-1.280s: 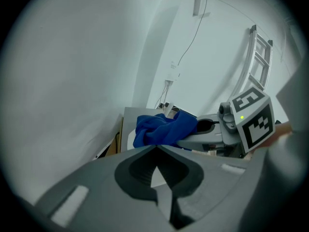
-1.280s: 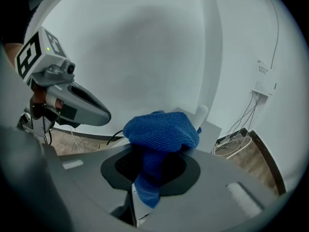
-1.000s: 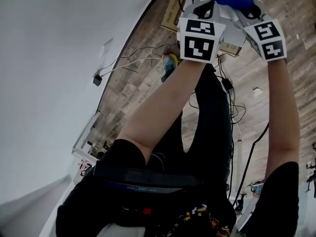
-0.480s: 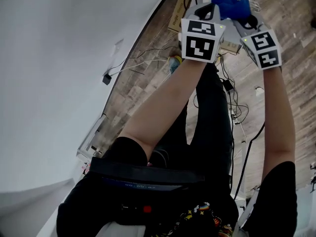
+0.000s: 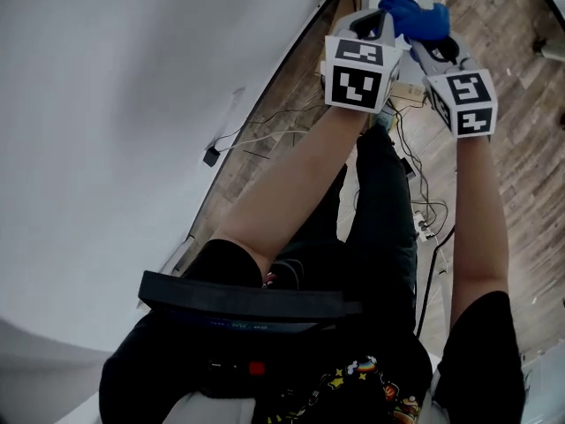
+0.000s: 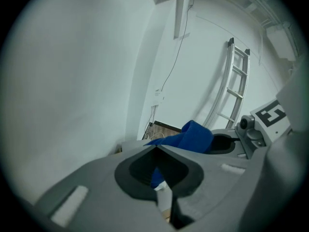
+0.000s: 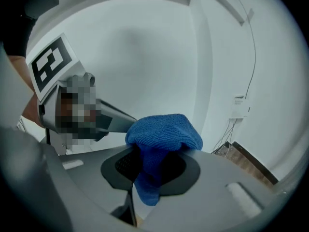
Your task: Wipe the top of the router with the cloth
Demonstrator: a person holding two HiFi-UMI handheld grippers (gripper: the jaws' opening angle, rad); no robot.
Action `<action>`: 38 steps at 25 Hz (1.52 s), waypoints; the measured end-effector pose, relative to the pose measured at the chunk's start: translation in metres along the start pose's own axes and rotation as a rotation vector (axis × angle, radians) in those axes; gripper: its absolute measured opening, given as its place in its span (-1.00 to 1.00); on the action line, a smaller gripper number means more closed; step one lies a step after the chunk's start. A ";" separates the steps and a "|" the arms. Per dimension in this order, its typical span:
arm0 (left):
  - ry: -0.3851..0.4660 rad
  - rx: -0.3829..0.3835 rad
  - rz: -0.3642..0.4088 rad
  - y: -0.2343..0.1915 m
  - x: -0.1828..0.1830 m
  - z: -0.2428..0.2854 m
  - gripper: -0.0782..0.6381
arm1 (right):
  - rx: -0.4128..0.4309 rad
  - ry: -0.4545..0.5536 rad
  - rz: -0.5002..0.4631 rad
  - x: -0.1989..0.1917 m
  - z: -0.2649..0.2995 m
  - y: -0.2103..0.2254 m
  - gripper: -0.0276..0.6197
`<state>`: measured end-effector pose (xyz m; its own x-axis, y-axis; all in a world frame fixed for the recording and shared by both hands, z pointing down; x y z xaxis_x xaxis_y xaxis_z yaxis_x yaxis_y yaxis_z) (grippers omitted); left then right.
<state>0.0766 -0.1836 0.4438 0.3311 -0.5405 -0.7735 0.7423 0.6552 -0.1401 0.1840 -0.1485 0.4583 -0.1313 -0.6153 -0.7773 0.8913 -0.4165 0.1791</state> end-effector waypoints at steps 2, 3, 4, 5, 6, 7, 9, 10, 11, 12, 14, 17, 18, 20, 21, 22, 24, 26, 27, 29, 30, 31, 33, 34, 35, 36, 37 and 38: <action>0.033 -0.020 0.008 0.001 0.017 -0.028 -0.78 | -0.036 0.060 0.029 0.024 -0.020 -0.019 -0.59; 0.052 -0.027 0.020 0.002 0.026 -0.042 -0.78 | -0.057 0.092 0.044 0.036 -0.031 -0.028 -0.59; 0.071 -0.034 0.032 0.003 0.036 -0.055 -0.78 | -0.079 0.123 0.055 0.048 -0.042 -0.036 -0.59; 0.094 -0.042 0.043 0.004 0.047 -0.069 -0.78 | -0.102 0.154 0.063 0.060 -0.053 -0.043 -0.59; 0.117 -0.049 0.056 0.005 0.059 -0.082 -0.78 | -0.123 0.184 0.070 0.072 -0.064 -0.051 -0.59; 0.140 -0.056 0.071 0.006 0.071 -0.095 -0.78 | -0.143 0.212 0.076 0.084 -0.076 -0.058 -0.59; 0.185 -0.068 0.104 0.011 0.096 -0.122 -0.78 | -0.179 0.263 0.084 0.109 -0.103 -0.073 -0.59; 0.207 -0.075 0.120 0.014 0.108 -0.137 -0.78 | -0.197 0.288 0.084 0.121 -0.117 -0.081 -0.59; 0.230 -0.083 0.136 0.017 0.120 -0.152 -0.78 | -0.215 0.313 0.082 0.133 -0.131 -0.089 -0.59; 0.253 -0.091 0.152 0.020 0.131 -0.167 -0.78 | -0.233 0.338 0.079 0.145 -0.146 -0.098 -0.59; 0.298 -0.109 0.183 0.026 0.150 -0.199 -0.78 | -0.272 0.387 0.077 0.167 -0.176 -0.116 -0.59; 0.370 -0.134 0.238 0.037 0.176 -0.247 -0.78 | -0.337 0.476 0.075 0.199 -0.222 -0.143 -0.59; 0.392 -0.144 0.252 0.041 0.181 -0.262 -0.78 | -0.356 0.507 0.073 0.205 -0.236 -0.154 -0.59; 0.435 -0.172 0.268 0.048 0.186 -0.294 -0.78 | -0.383 0.560 0.074 0.213 -0.261 -0.176 -0.59; 0.459 -0.185 0.277 0.051 0.188 -0.310 -0.78 | -0.391 0.580 0.074 0.216 -0.271 -0.188 -0.59; 0.485 -0.194 0.292 0.053 0.190 -0.327 -0.78 | -0.395 0.597 0.070 0.218 -0.281 -0.199 -0.59; 0.538 -0.204 0.327 0.058 0.192 -0.354 -0.78 | -0.403 0.622 0.054 0.219 -0.297 -0.218 -0.59; 0.582 -0.202 0.347 0.063 0.188 -0.373 -0.78 | -0.413 0.639 0.047 0.214 -0.311 -0.229 -0.59; 0.599 -0.201 0.345 0.066 0.186 -0.380 -0.78 | -0.419 0.646 0.047 0.211 -0.317 -0.232 -0.59; 0.624 -0.193 0.333 0.064 0.182 -0.392 -0.78 | -0.430 0.654 0.051 0.205 -0.325 -0.239 -0.59; 0.630 -0.186 0.327 0.060 0.178 -0.397 -0.78 | -0.436 0.655 0.052 0.203 -0.326 -0.243 -0.59; 0.631 -0.180 0.322 0.056 0.174 -0.401 -0.78 | -0.440 0.655 0.051 0.200 -0.327 -0.248 -0.59; 0.627 -0.168 0.318 0.052 0.167 -0.404 -0.78 | -0.443 0.655 0.049 0.195 -0.328 -0.252 -0.59; 0.623 -0.162 0.319 0.053 0.165 -0.403 -0.78 | -0.439 0.655 0.050 0.193 -0.329 -0.251 -0.59; 0.616 -0.159 0.319 0.055 0.167 -0.401 -0.78 | -0.434 0.655 0.054 0.195 -0.331 -0.249 -0.59; 0.609 -0.159 0.318 0.059 0.171 -0.399 -0.78 | -0.431 0.653 0.059 0.198 -0.335 -0.245 -0.59; 0.600 -0.164 0.316 0.065 0.177 -0.398 -0.78 | -0.432 0.651 0.066 0.203 -0.341 -0.240 -0.59; 0.593 -0.170 0.313 0.070 0.183 -0.397 -0.78 | -0.434 0.648 0.073 0.207 -0.348 -0.236 -0.59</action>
<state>-0.0418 -0.0269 0.0469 0.1042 0.0361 -0.9939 0.5458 0.8333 0.0874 0.0972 0.0555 0.0451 0.0946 -0.0616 -0.9936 0.9954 -0.0085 0.0953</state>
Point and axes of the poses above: the fingertips, and each gripper's own axes: z forward along the fingers, y to its right, x out of its top, the point moved 6 cm from there along -z, backward along the fingers, and after that the axes turned 9 degrees about z, right-handed, at the moved point
